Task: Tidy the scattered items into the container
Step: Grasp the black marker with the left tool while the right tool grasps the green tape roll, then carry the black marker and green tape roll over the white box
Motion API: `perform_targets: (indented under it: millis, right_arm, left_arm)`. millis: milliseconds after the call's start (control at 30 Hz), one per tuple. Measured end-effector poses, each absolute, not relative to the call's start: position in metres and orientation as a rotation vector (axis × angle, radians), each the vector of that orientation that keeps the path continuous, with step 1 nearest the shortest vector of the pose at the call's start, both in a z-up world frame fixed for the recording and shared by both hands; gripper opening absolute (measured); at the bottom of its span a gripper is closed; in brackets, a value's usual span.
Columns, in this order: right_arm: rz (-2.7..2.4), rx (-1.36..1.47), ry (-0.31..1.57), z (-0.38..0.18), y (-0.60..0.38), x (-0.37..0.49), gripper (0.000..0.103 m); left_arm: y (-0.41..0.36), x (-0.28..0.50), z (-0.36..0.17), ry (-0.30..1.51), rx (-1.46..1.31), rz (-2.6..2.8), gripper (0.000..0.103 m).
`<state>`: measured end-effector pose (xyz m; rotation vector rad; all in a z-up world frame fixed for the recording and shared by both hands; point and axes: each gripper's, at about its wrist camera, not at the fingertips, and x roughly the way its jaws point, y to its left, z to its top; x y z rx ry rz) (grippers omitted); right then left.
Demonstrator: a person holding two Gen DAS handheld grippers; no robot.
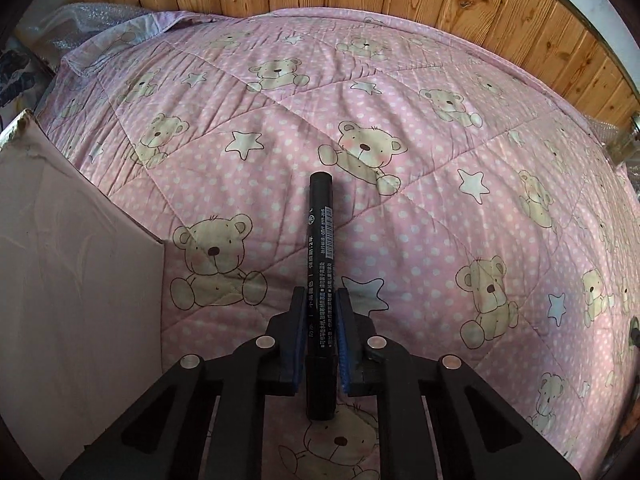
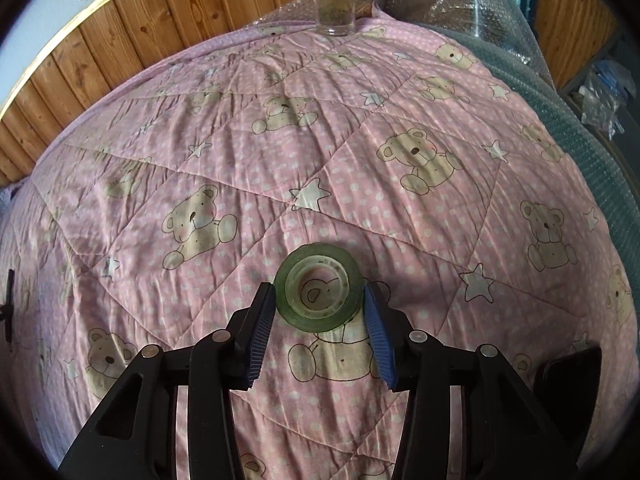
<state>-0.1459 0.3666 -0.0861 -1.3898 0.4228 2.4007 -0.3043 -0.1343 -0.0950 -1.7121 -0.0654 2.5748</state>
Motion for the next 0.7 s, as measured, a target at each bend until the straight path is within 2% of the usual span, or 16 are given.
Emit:
perform_targets:
  millis: [33,67,133,233,333,367,400,433,500,533,567,700]
  right_arm:
    - [2.396,-1.375,0.422,-0.084,0.367,-0.143,0.014]
    - [2.392,-1.362,0.428,-0.08,0.369,-0.14,0.008]
    - [2.401,-1.352,0.5,-0.076,0.373,-0.135,0.007]
    - [2.417,-1.375,0.49,-0.08,0.369,-0.134,0.007]
    - [2.437,-1.364,0.451,-0.08,0.366,-0.135,0.013]
    - [2.439,-1.365,0.449,-0.08,0.367,-0.136,0.031]
    - [2.445,-1.371,0.459,-0.081,0.367,-0.138,0.038]
    - [2.449,-1.367,0.469,-0.081,0.368,-0.14,0.038]
    - [2.451,-1.399,0.471,-0.087,0.367,-0.147,0.031]
    - [2.437,-1.396,0.474,-0.087,0.369,-0.149,0.017]
    - [2.413,-1.419,0.476,-0.09,0.372,-0.153,0.014]
    - [2.423,-1.399,0.5,-0.087,0.375,-0.153,0.013]
  left_arm:
    - [-0.134,-0.303,-0.093,-0.076,-1.701,2.577,0.014]
    - [-0.134,-0.302,-0.09,-0.083,-1.688,2.576,0.014]
    - [-0.133,-0.301,-0.082,-0.104,-1.666,2.573,0.014]
    - [-0.131,-0.295,-0.073,-0.124,-1.637,2.562,0.014]
    - [-0.126,-0.295,-0.073,-0.126,-1.639,2.55,0.014]
    - [-0.126,-0.294,-0.073,-0.127,-1.641,2.548,0.014]
    - [-0.127,-0.292,-0.073,-0.128,-1.643,2.544,0.014]
    - [-0.127,-0.29,-0.073,-0.128,-1.646,2.541,0.014]
    - [-0.126,-0.288,-0.074,-0.139,-1.651,2.533,0.014]
    - [-0.126,-0.286,-0.075,-0.141,-1.657,2.526,0.014]
    - [-0.127,-0.281,-0.075,-0.143,-1.663,2.52,0.014]
    - [-0.122,-0.274,-0.073,-0.159,-1.663,2.5,0.014]
